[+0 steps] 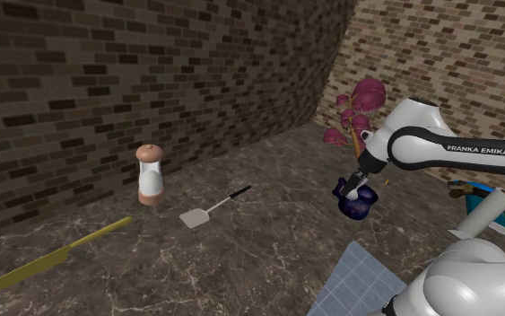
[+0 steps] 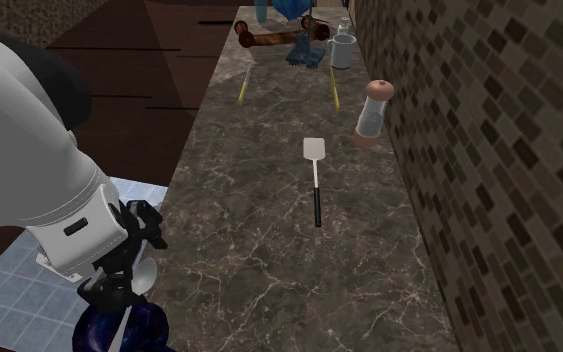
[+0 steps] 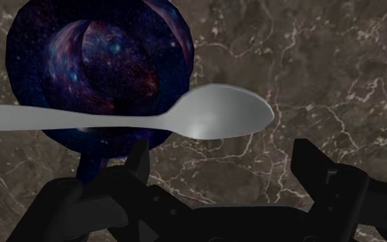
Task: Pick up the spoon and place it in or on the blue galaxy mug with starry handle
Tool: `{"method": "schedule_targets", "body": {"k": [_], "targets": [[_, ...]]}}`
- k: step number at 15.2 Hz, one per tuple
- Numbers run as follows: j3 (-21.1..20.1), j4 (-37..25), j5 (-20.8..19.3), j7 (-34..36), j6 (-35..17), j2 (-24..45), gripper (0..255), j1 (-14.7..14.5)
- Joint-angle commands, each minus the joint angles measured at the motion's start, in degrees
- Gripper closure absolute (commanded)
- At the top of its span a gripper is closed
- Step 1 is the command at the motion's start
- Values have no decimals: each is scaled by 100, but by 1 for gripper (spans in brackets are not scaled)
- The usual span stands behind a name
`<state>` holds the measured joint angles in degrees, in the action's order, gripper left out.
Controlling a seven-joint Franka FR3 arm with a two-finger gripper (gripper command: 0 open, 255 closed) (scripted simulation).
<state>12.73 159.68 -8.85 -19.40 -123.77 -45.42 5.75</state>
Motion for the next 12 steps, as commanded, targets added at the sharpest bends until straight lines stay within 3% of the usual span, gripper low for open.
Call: {"method": "schedule_targets", "body": {"k": [1, 4, 12], "targets": [[-31, -130, 21, -2, 242, -113, 0, -2], [-112, -531, 82, -8, 883, -353, 0, -11], [-112, -531, 82, -9, 883, -353, 0, -11]]}}
